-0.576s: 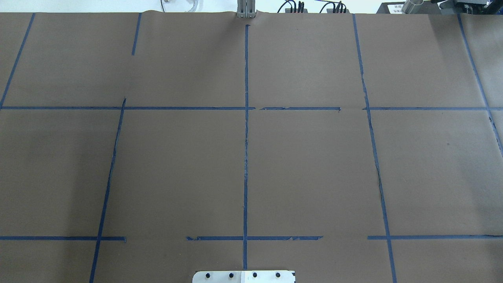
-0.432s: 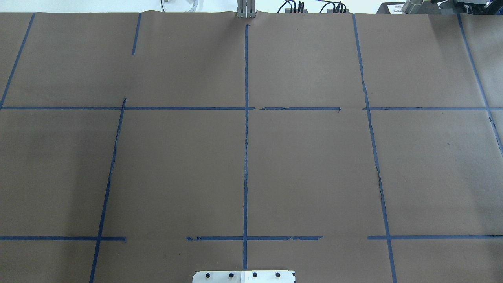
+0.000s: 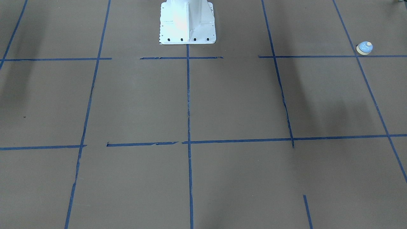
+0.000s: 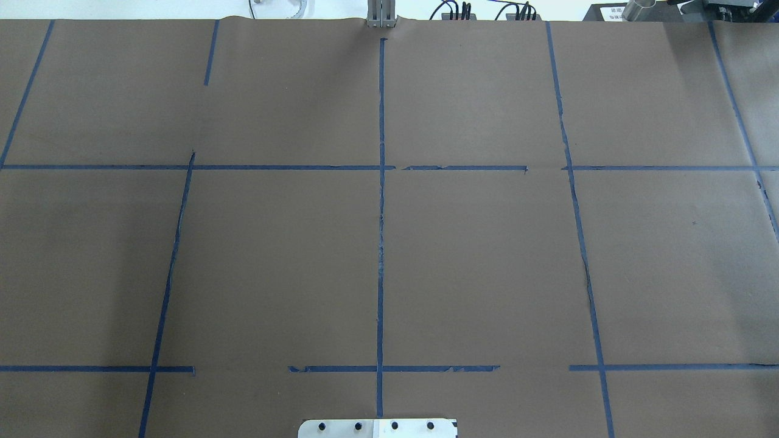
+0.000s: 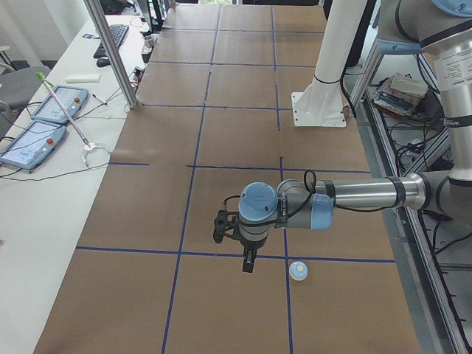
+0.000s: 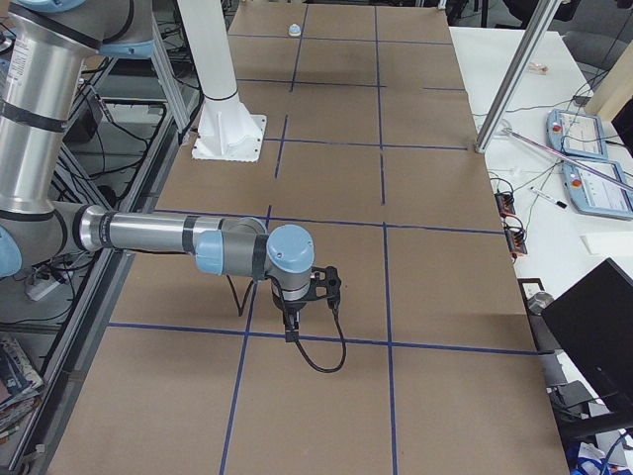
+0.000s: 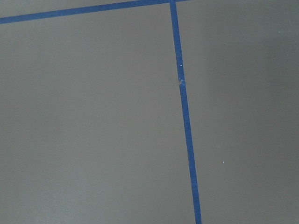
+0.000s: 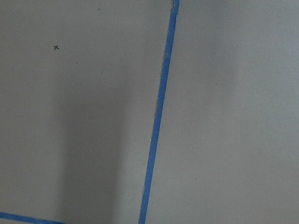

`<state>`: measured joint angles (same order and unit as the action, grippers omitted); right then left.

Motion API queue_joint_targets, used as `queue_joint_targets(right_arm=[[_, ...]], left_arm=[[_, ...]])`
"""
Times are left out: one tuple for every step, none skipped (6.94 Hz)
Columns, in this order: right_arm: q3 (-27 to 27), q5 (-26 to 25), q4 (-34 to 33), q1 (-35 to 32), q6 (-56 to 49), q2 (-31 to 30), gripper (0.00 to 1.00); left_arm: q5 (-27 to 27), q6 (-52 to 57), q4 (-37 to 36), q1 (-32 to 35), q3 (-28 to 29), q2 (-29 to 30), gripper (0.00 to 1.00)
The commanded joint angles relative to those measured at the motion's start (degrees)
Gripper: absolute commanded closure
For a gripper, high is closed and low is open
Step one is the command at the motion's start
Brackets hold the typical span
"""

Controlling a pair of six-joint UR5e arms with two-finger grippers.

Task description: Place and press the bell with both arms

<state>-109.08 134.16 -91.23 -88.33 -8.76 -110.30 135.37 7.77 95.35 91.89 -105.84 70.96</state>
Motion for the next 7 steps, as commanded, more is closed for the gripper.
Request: queue_joint_targets(right_arm=[[-0.44,-0.04,0.0,0.0,0.05,0.0,0.0],[-0.52,-0.04,0.0,0.0,0.06,0.0,0.0],[-0.61,-0.04,0.09,0.0,0.06,0.0,0.0],[-0.61,-0.04,0.09,0.0,-0.03,0.0,0.0],[-0.61,0.05,0.09,0.0,-0.03,0.0,0.0],[-0.87,0.05,0.0,0.0,0.05,0.0,0.0],[-0.88,-0.04,0.0,0.0,-0.03,0.0,0.0]], left_arm=[[0.51,-0.21,3.59,0.13,0.54,4.6,0.0],[0.42,0.13,7.79,-0.04,0.46,1.23,0.0],[0.77,-0.04,10.96,-0.83,0.89,0.77,0.0],[1.38,-1.26,11.08,-4.14,1.16,-1.5,0.0],[1.13,-6.4,11.6,-7.05,1.25,-3.09,0.0],[0.69,-7.59,12.83,-10.47,1.6,-4.93,0.0],[0.34,-10.99,14.49,-14.85,2.04,-6.17,0.0]])
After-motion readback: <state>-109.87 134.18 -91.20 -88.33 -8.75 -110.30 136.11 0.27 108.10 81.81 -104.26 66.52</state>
